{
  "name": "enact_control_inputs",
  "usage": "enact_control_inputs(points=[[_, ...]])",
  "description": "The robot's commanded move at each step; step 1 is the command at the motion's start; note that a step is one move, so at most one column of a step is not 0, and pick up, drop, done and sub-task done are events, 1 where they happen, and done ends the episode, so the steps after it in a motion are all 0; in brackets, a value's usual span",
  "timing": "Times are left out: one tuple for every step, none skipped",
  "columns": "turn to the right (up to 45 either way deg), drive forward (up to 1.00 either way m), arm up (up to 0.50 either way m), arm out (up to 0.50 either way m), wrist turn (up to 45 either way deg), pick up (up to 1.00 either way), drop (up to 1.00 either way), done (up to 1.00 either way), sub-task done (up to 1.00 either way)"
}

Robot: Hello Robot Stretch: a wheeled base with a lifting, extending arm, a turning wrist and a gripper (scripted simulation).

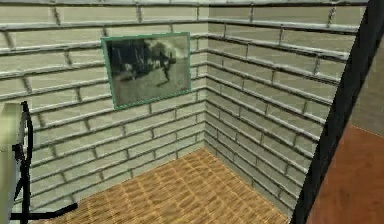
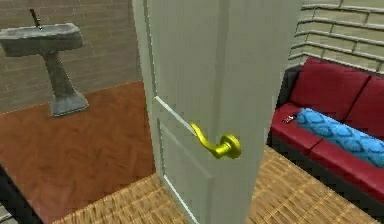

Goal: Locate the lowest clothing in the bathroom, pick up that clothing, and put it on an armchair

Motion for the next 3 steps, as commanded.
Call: enact_control_inputs(points=[[0.0,0.10,0.00,0.00,0.0,0.00,0.00,0.00,0.00],[45.0,0.00,0.00,0.00,0.0,0.00,0.00,0.00,0.00],[18.0,0.00,0.00,0.00,0.0,0.00,0.00,0.00,0.00]])
